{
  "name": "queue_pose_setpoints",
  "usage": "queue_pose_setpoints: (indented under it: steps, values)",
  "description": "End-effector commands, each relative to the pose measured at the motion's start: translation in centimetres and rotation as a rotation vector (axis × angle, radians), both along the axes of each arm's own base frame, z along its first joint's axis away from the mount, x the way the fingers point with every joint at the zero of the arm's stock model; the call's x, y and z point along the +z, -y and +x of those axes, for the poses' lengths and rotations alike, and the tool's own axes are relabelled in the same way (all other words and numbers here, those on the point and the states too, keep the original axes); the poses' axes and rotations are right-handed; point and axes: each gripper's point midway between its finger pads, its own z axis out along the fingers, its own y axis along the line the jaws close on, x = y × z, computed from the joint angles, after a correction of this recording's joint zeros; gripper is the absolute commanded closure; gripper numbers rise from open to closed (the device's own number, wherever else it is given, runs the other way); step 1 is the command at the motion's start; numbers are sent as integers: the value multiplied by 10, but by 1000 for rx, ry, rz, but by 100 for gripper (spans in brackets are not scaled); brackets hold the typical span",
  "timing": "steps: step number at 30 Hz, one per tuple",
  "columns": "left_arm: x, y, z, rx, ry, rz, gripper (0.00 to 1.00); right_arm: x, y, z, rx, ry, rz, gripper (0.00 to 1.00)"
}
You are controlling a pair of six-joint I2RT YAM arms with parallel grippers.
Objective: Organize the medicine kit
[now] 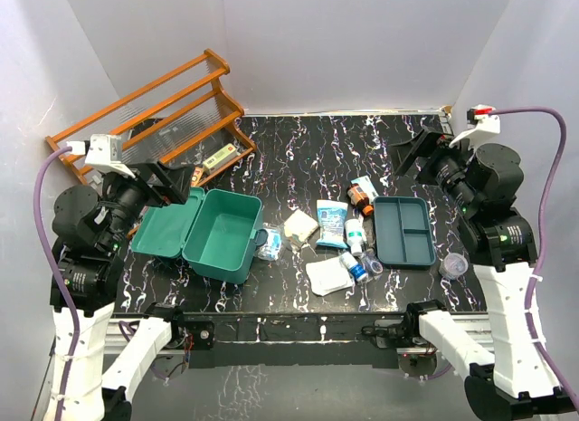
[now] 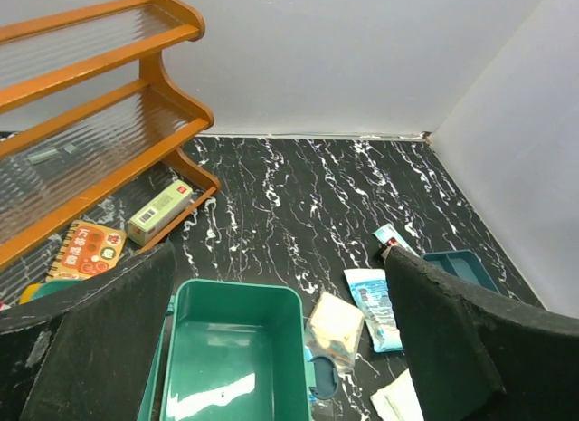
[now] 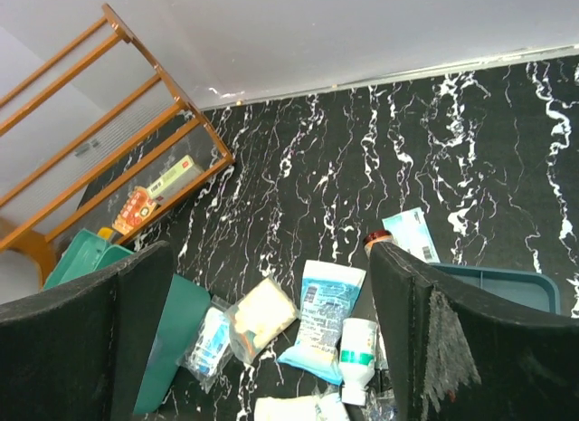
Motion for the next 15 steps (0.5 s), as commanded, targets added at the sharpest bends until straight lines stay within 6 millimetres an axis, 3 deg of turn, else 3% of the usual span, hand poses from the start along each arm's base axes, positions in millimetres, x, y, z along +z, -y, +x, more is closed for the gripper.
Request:
queue_pose_setpoints:
  steps: [1, 11, 15]
  values:
    - [-1, 13, -5, -74, -6, -40, 2, 16, -10, -1, 62, 71, 33, 10]
    - [-32, 37, -11, -214, -98, -83, 1, -4, -41, 8, 237, 20, 59, 5]
    - [-59, 42, -4, -229, -188, -97, 1, -22, -54, 24, 310, -31, 72, 6]
